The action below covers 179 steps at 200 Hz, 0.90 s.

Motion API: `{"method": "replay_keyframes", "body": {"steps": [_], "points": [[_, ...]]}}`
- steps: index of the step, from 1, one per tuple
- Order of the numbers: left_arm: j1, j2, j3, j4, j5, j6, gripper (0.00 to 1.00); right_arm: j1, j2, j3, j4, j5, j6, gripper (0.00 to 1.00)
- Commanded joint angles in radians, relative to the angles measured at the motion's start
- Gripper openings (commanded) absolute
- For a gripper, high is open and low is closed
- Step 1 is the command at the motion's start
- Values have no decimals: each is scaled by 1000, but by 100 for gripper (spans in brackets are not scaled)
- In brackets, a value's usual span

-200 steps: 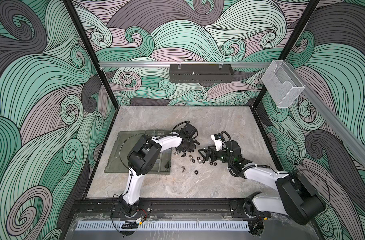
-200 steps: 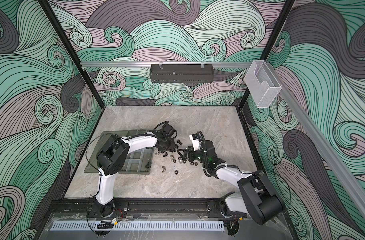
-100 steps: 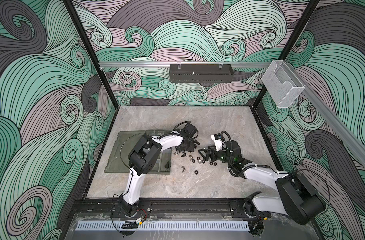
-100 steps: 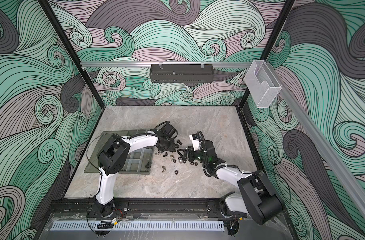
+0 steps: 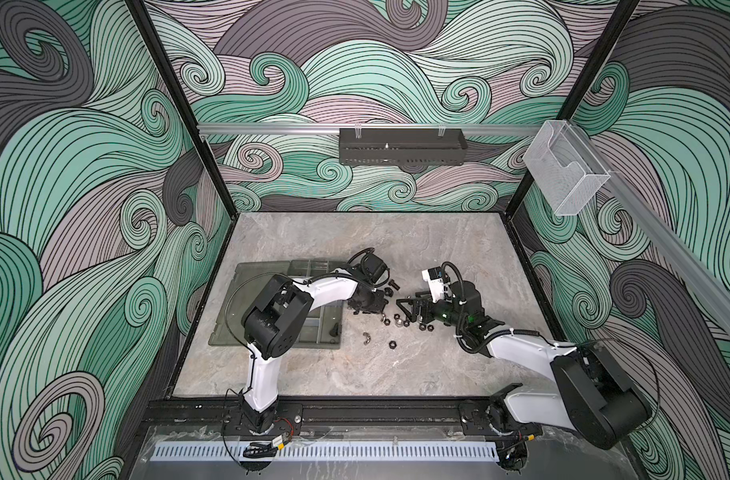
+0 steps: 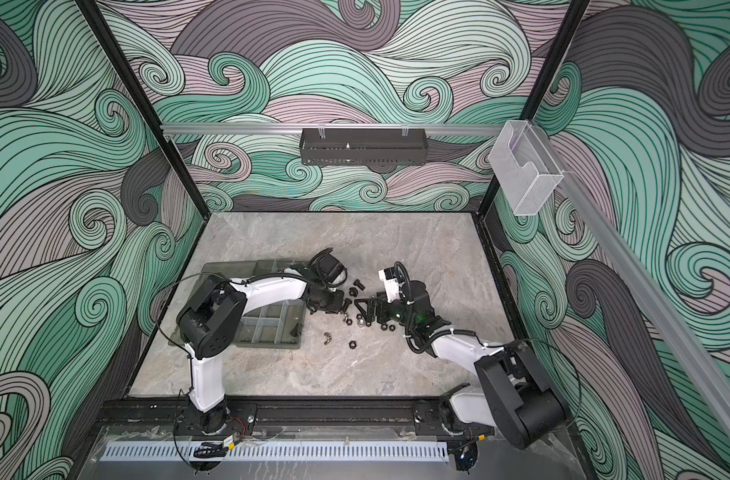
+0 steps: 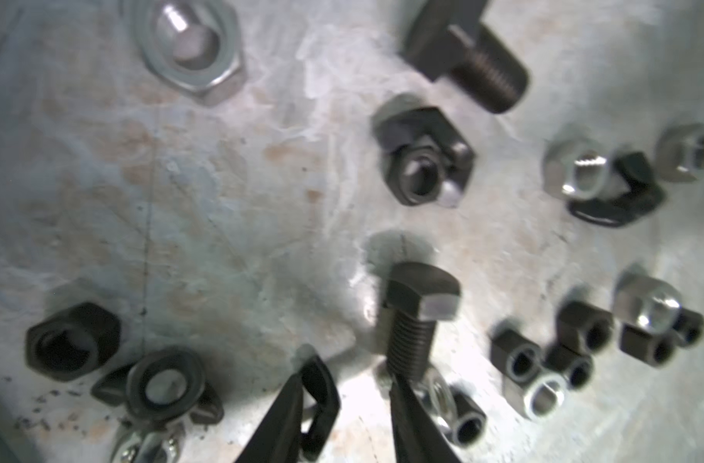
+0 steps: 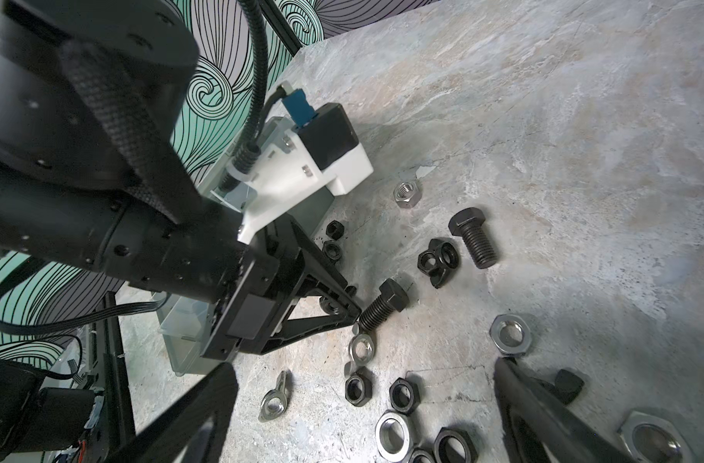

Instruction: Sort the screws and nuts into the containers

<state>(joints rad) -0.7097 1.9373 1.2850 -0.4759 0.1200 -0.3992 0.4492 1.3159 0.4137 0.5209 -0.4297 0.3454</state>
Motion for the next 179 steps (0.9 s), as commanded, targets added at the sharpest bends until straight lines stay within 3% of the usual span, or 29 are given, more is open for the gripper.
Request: {"method": "replay_keyframes", "body": {"steps": [1, 179], "points": [[-12, -33, 17, 53, 42, 44, 41, -3, 13, 19, 24, -21, 3, 99], [-51, 125, 149, -51, -80, 8, 36, -3, 4, 17, 27, -22, 4, 99]]}}
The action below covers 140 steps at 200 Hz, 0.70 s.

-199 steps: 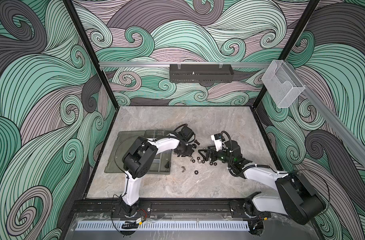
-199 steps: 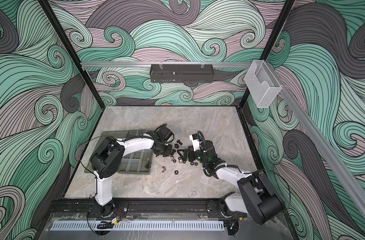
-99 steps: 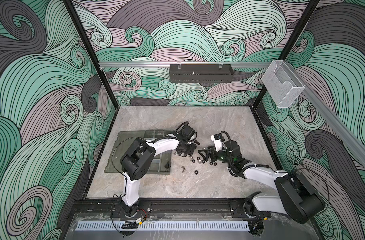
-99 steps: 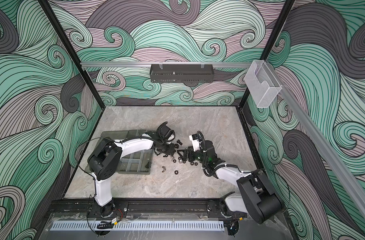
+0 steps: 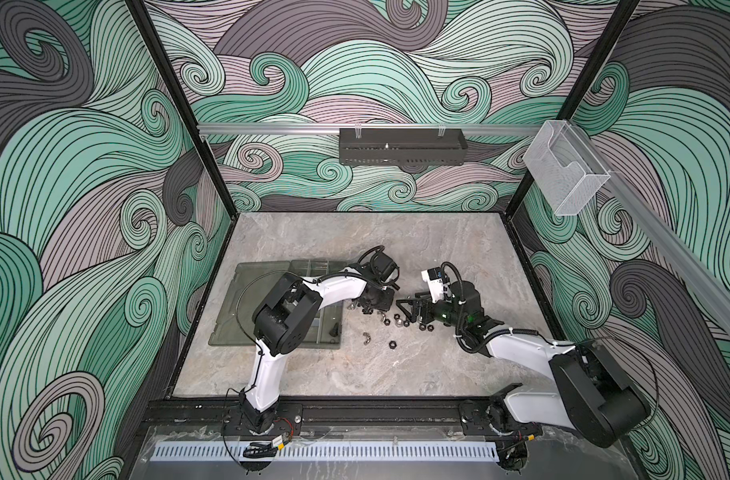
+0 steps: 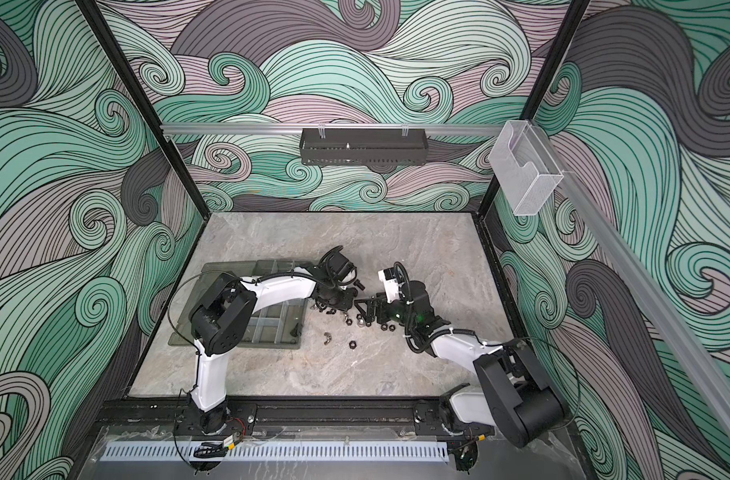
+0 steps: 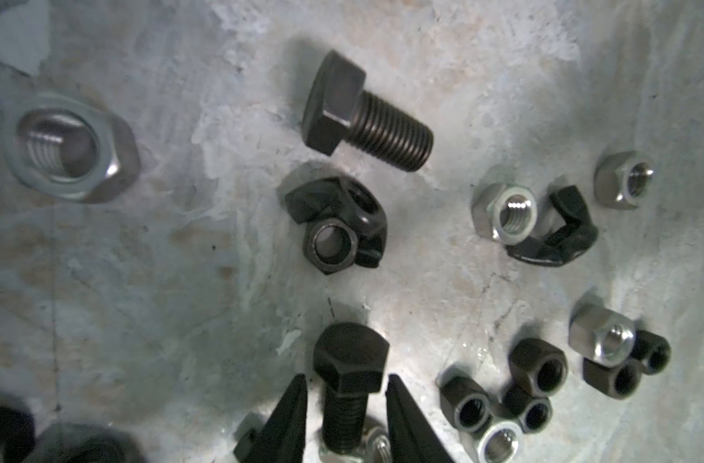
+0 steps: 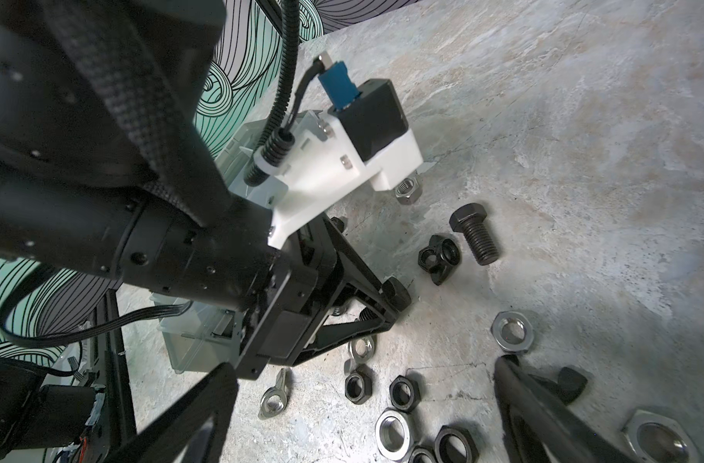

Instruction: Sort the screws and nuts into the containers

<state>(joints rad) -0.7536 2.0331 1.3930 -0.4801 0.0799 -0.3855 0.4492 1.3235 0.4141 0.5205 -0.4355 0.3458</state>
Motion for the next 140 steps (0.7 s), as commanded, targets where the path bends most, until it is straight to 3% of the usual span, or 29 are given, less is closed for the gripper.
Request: {"method": "replay_keyframes", "body": {"steps": [1, 30, 81, 140], "points": [[-7, 30, 41, -46, -40, -5, 36, -3, -3, 17, 27, -17, 4, 99], [-8, 49, 52, -59, -52, 10, 31, -4, 0, 18, 28, -17, 4, 99], [-7, 42, 62, -48, -79, 5, 9, -3, 10, 23, 31, -19, 5, 99], [4, -73, 60, -30, -83, -3, 7, -1, 10, 17, 65, -49, 4, 99]]}}
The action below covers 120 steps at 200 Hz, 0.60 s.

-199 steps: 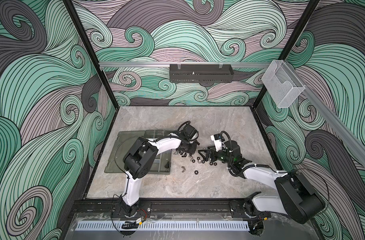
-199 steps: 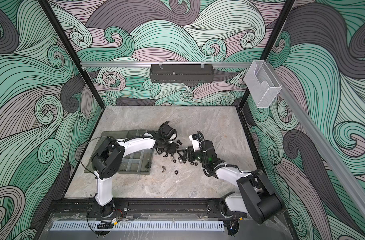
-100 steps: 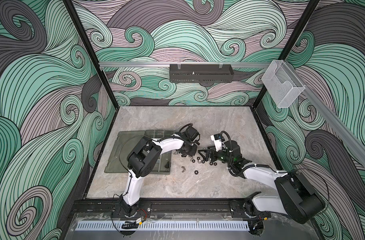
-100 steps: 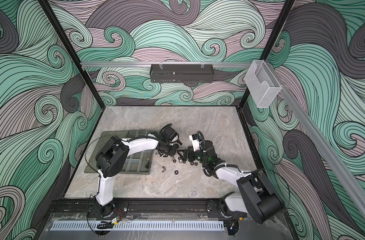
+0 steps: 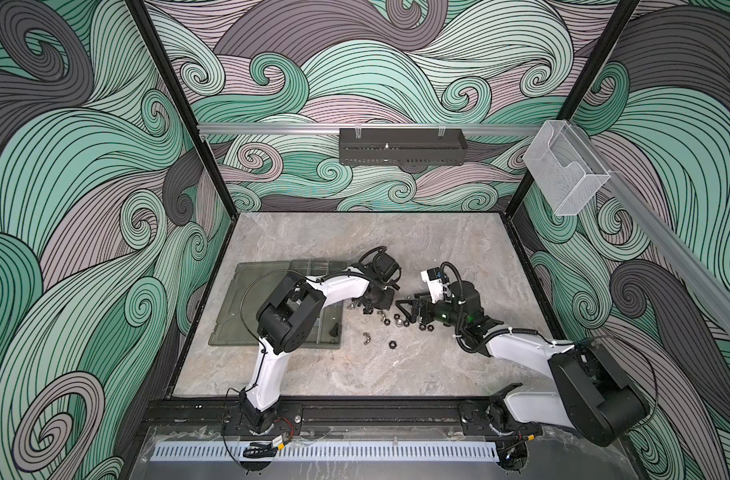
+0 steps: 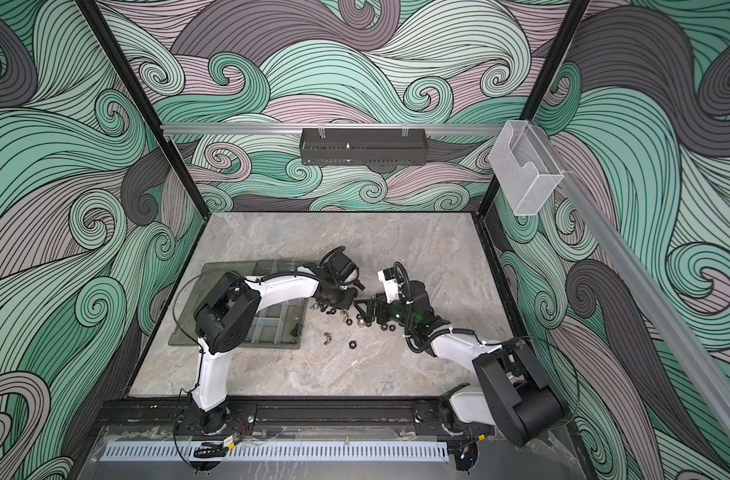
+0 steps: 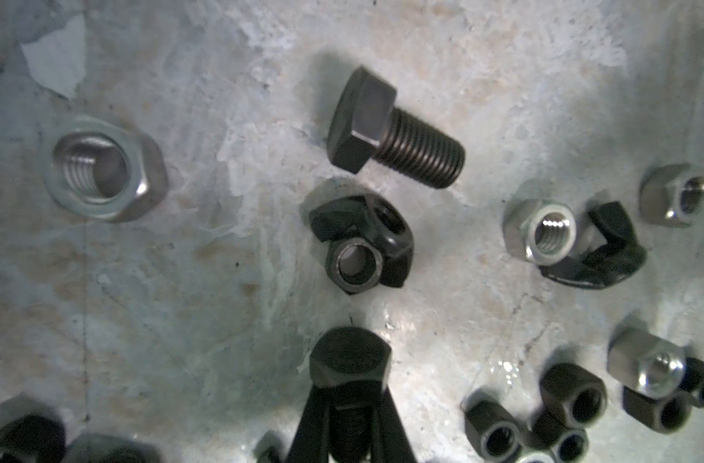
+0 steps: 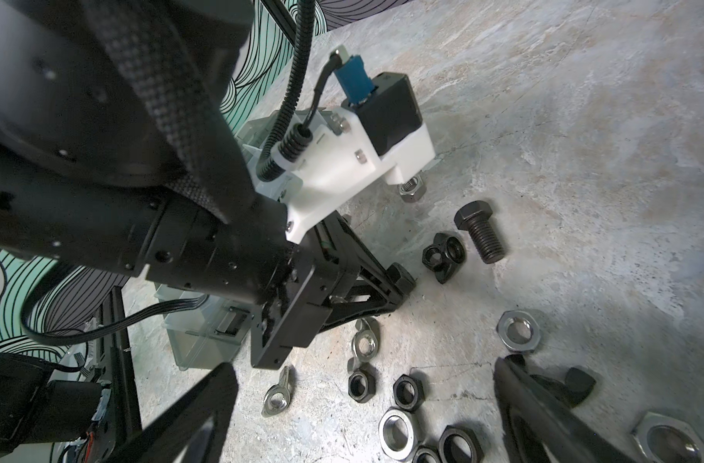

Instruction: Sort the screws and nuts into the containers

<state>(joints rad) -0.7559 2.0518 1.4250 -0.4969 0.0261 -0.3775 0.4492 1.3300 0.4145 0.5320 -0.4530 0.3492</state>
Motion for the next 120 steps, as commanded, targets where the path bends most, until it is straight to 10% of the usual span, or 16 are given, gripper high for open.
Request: {"method": "replay_keyframes", "body": {"steps": [1, 120], "points": [[7, -94, 28, -14, -30, -10, 7, -1, 3, 17, 54, -31, 1, 99], [127, -620, -390, -206, -218, -77, 9, 214, -34, 48, 50, -85, -186, 99]]}}
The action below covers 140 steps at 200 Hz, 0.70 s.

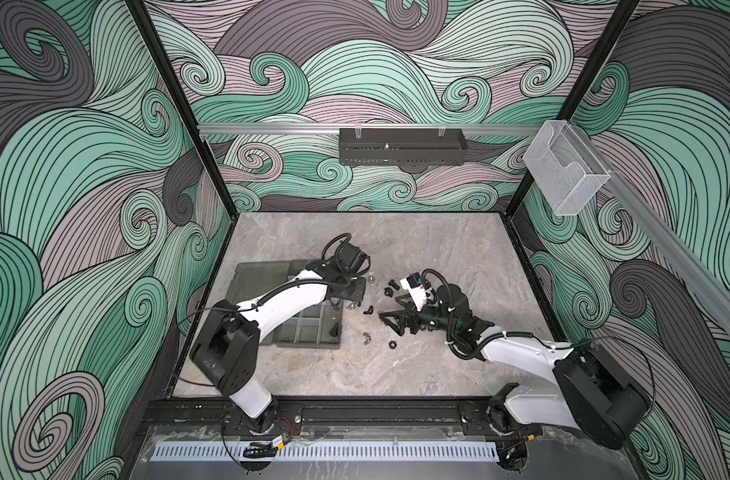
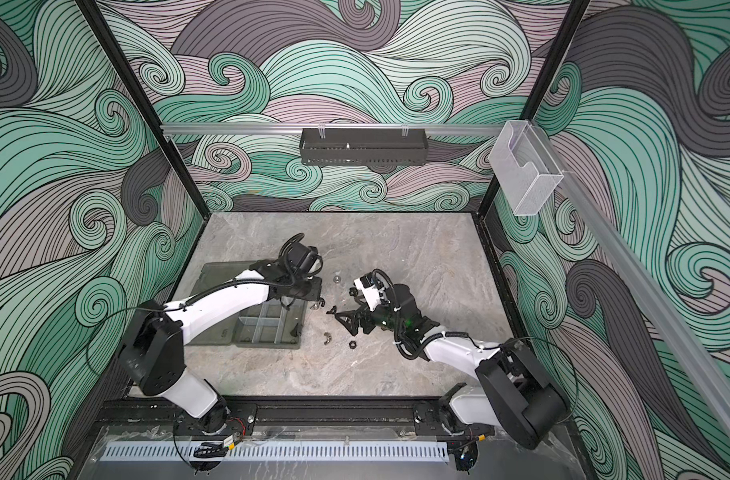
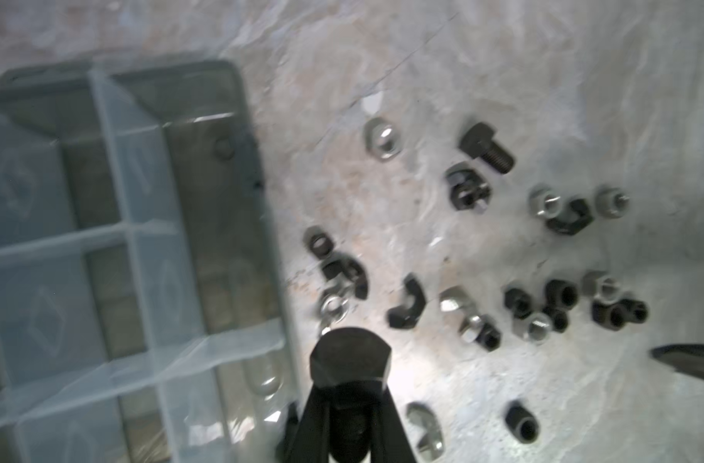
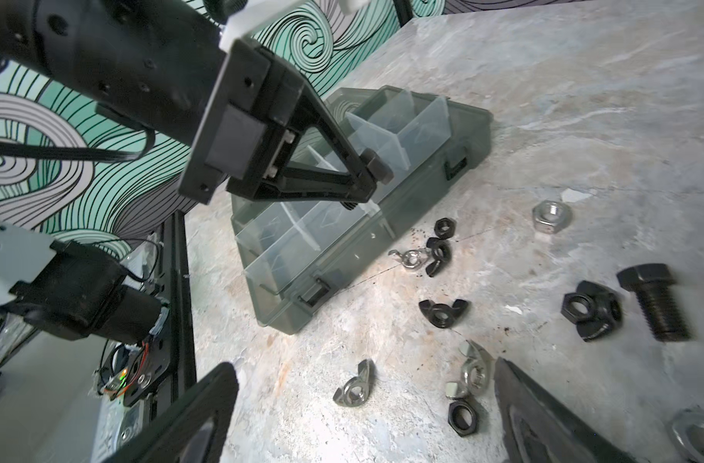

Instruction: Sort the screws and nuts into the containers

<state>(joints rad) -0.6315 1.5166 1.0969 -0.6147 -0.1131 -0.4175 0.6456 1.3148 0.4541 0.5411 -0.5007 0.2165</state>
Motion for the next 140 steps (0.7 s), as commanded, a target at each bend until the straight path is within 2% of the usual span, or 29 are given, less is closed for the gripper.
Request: {"method": "replay_keyframes", "body": {"steps": [1, 16, 36, 80, 140], "points": [[3, -86, -65, -89, -80, -37, 9, 19, -19, 9, 42, -37, -54, 99], [11, -126, -118, -75, -91, -37, 9, 25, -20, 11, 37, -33, -57, 99], [29, -109, -148, -55, -68, -42, 9, 25, -8, 13, 33, -26, -60, 99], [38, 8, -122, -34, -42, -22, 10, 26, 7, 24, 15, -17, -67, 99], [38, 66, -108, -21, -46, -24, 16, 29, 18, 28, 14, -12, -65, 99]]}}
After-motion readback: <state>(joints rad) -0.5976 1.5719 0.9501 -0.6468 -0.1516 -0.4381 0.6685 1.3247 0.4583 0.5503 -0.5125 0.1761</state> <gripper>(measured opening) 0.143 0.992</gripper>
